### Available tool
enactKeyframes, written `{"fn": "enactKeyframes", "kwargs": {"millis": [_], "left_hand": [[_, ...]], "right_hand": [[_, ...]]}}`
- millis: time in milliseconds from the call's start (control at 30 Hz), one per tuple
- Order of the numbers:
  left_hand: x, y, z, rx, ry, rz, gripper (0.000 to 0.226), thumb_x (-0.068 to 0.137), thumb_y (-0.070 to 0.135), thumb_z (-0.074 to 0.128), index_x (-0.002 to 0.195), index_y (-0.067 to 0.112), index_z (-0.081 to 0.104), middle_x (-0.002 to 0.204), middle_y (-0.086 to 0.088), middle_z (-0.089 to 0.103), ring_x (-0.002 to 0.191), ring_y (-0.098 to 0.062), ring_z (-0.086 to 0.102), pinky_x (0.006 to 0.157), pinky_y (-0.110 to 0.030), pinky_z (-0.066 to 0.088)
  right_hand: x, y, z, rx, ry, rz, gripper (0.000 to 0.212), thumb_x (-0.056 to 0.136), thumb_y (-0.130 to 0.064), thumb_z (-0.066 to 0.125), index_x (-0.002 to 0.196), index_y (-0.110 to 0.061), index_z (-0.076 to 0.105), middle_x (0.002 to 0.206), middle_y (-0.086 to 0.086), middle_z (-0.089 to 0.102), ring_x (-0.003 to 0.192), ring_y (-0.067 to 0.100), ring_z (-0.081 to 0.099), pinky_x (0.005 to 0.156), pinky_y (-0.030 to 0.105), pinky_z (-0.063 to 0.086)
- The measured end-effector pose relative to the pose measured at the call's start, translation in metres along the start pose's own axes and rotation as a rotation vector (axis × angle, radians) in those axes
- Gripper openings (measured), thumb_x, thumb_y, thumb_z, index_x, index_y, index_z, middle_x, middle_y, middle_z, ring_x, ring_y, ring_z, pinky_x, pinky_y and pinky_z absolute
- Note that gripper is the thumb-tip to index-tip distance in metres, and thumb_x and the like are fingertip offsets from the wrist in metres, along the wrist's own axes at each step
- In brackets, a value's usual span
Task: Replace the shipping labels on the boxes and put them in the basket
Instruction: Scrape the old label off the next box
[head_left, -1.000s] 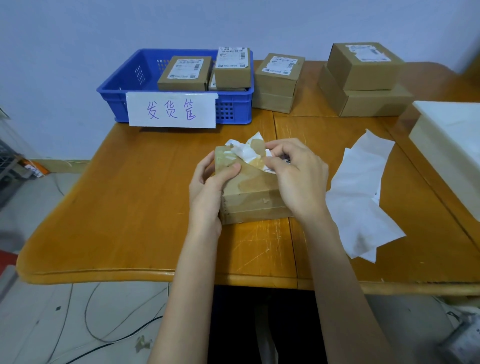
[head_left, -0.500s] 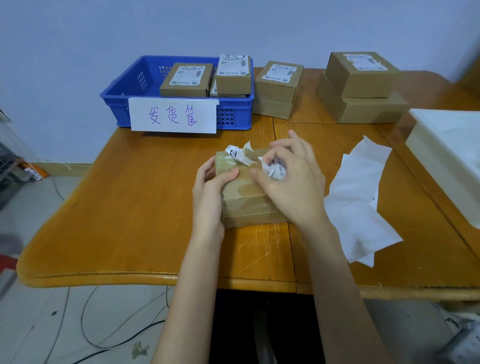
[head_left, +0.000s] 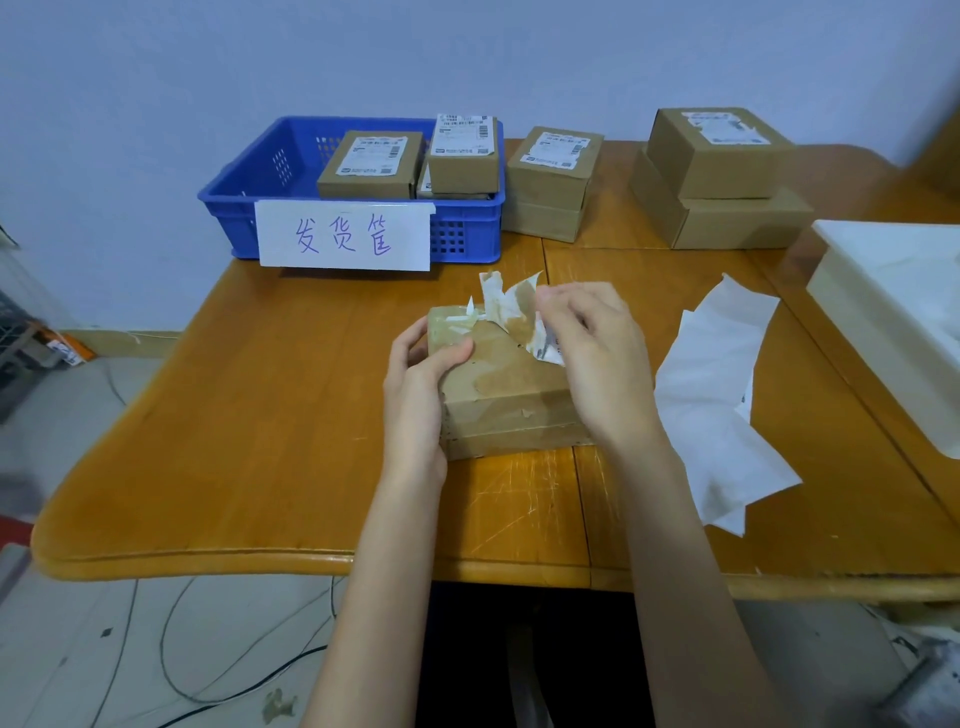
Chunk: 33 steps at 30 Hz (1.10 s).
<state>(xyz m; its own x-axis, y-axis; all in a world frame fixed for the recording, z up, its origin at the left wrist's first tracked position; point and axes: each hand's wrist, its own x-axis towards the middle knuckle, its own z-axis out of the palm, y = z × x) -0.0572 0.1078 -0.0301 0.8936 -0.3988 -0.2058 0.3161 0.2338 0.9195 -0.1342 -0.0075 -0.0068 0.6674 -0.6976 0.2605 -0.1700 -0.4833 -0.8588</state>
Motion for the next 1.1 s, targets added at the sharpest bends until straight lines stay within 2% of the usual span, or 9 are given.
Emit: {"fn": "enactKeyframes", "kwargs": {"millis": [100, 200, 433, 533, 600, 667, 767, 967, 1100], "left_hand": [[0.000, 0.000, 0.000, -0.005, 0.005, -0.007, 0.047, 0.084, 0.018, 0.071, 0.128, 0.031, 0.059, 0.122, 0.001, 0.068, 0.103, -0.019, 0.069, 0.065, -0.023, 0.054], [0.000, 0.000, 0.000, 0.007, 0.004, -0.008, 0.046, 0.085, 0.018, 0.071, 0.127, 0.031, 0.059, 0.121, 0.001, 0.068, 0.102, -0.019, 0.069, 0.064, -0.023, 0.054], [0.000, -0.001, -0.001, 0.020, 0.006, -0.007, 0.044, 0.085, 0.020, 0.071, 0.125, 0.033, 0.059, 0.121, 0.002, 0.067, 0.102, -0.018, 0.069, 0.064, -0.023, 0.053], [0.001, 0.000, 0.000, 0.026, 0.013, -0.015, 0.045, 0.084, 0.020, 0.072, 0.126, 0.033, 0.059, 0.122, 0.001, 0.067, 0.104, -0.020, 0.068, 0.066, -0.026, 0.053], [0.001, 0.000, -0.001, 0.033, 0.019, -0.008, 0.047, 0.084, 0.019, 0.072, 0.127, 0.031, 0.059, 0.121, 0.000, 0.067, 0.102, -0.019, 0.068, 0.062, -0.022, 0.053], [0.001, 0.001, -0.001, 0.050, 0.028, 0.015, 0.048, 0.084, 0.019, 0.073, 0.129, 0.029, 0.058, 0.122, 0.000, 0.067, 0.100, -0.017, 0.068, 0.057, -0.018, 0.052], [0.000, 0.000, -0.002, 0.088, 0.036, 0.043, 0.051, 0.083, 0.023, 0.074, 0.131, 0.029, 0.056, 0.125, 0.003, 0.063, 0.103, -0.014, 0.065, 0.063, -0.019, 0.049], [-0.001, -0.001, -0.001, 0.086, 0.033, 0.036, 0.047, 0.084, 0.022, 0.073, 0.128, 0.028, 0.058, 0.123, 0.002, 0.064, 0.105, -0.018, 0.065, 0.071, -0.027, 0.050], [-0.001, 0.000, -0.001, 0.084, 0.034, 0.034, 0.046, 0.084, 0.021, 0.073, 0.128, 0.028, 0.058, 0.121, 0.002, 0.064, 0.105, -0.018, 0.065, 0.071, -0.027, 0.050]], "right_hand": [[0.000, 0.003, 0.003, -0.273, 0.008, -0.099, 0.023, 0.086, -0.045, 0.066, 0.094, -0.023, 0.067, 0.116, -0.016, 0.054, 0.109, 0.003, 0.043, 0.071, 0.017, 0.032], [0.003, 0.006, 0.002, -0.318, 0.024, -0.084, 0.030, 0.090, -0.033, 0.065, 0.116, -0.018, 0.065, 0.120, -0.009, 0.055, 0.111, 0.008, 0.046, 0.079, 0.020, 0.029], [0.001, 0.005, 0.001, -0.022, 0.101, 0.069, 0.015, 0.093, -0.024, 0.060, 0.094, -0.010, 0.062, 0.090, 0.005, 0.063, 0.075, 0.012, 0.052, 0.064, 0.026, 0.040], [0.002, -0.001, -0.004, 0.178, 0.082, 0.100, 0.030, 0.099, -0.033, 0.051, 0.077, -0.012, 0.054, 0.077, -0.002, 0.053, 0.071, 0.012, 0.047, 0.063, 0.023, 0.035], [0.000, -0.001, -0.004, 0.134, 0.045, 0.073, 0.034, 0.096, -0.040, 0.055, 0.073, -0.015, 0.052, 0.085, -0.008, 0.051, 0.080, 0.007, 0.047, 0.067, 0.019, 0.033], [-0.002, 0.002, -0.001, -0.078, 0.048, 0.000, 0.023, 0.088, -0.035, 0.065, 0.075, -0.020, 0.055, 0.099, -0.011, 0.053, 0.093, 0.005, 0.047, 0.072, 0.011, 0.034], [0.001, 0.008, 0.001, -0.204, 0.132, -0.018, 0.016, 0.086, -0.021, 0.068, 0.085, -0.006, 0.063, 0.096, -0.003, 0.054, 0.079, 0.010, 0.048, 0.064, 0.005, 0.035], [0.003, 0.008, -0.004, -0.101, 0.132, 0.055, 0.016, 0.090, -0.015, 0.062, 0.082, -0.003, 0.056, 0.087, 0.007, 0.056, 0.071, 0.013, 0.047, 0.056, 0.015, 0.034], [-0.001, -0.003, -0.011, 0.132, 0.107, 0.140, 0.036, 0.103, -0.035, 0.040, 0.075, -0.017, 0.053, 0.085, -0.003, 0.053, 0.076, 0.008, 0.050, 0.068, 0.024, 0.037]]}}
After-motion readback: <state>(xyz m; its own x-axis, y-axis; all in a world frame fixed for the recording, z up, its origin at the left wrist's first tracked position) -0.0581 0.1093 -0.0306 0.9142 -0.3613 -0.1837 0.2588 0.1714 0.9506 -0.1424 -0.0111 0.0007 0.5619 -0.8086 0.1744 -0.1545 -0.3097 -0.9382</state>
